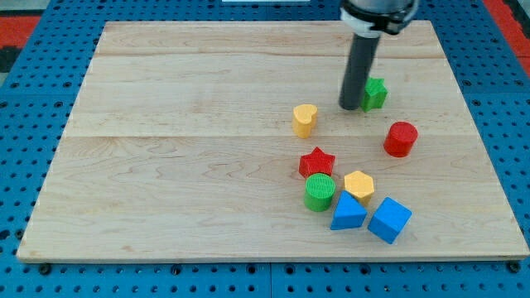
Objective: Slightly move the red circle to the left of the board
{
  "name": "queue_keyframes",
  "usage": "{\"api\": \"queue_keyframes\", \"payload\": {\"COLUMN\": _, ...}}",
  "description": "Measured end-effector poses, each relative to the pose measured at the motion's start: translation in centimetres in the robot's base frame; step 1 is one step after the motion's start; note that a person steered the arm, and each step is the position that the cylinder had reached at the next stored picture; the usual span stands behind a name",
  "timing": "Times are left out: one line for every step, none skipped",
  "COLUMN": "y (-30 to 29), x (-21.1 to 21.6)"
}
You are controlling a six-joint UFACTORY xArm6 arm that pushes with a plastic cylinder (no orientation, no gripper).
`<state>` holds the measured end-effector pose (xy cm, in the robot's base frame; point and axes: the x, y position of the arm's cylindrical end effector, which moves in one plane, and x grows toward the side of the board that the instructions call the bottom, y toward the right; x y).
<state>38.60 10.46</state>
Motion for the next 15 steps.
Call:
{"api": "queue_keyframes", "payload": {"y": -3.7, "x": 0.0}}
{"api": "queue_keyframes", "payload": {"y": 2.5, "x": -1.0}}
{"api": "queue_keyframes", "payload": {"y": 4.2, "x": -1.5}}
{"api": "queue_keyframes", "payload": {"y": -2.4, "x": -1.4}}
{"api": "queue_keyframes", "payload": {"y": -0.3, "x": 2.7}}
{"api": "queue_keyframes", "payload": {"y": 3.7, "x": 5.4}}
{"api": "queue_keyframes", "payload": {"y": 6.8, "x": 8.0}}
{"api": "queue_keyframes", "payload": {"y": 4.3, "x": 11.1}}
{"api": "queue_keyframes", "payload": {"y": 6.3, "x": 14.3}}
{"api": "queue_keyframes", "payload": {"y": 11.5, "x": 13.6}}
{"api": "queue_keyframes", "payload": {"y": 9.8, "x": 12.4}}
{"api": "queue_keyframes", "payload": {"y": 15.1, "x": 12.4}}
{"api": "queue_keyframes", "payload": {"y": 13.3, "x": 7.4}}
{"api": "queue_keyframes", "payload": {"y": 11.9, "x": 10.3}}
{"api": "queue_keyframes", "payload": {"y": 14.5, "x": 12.7}}
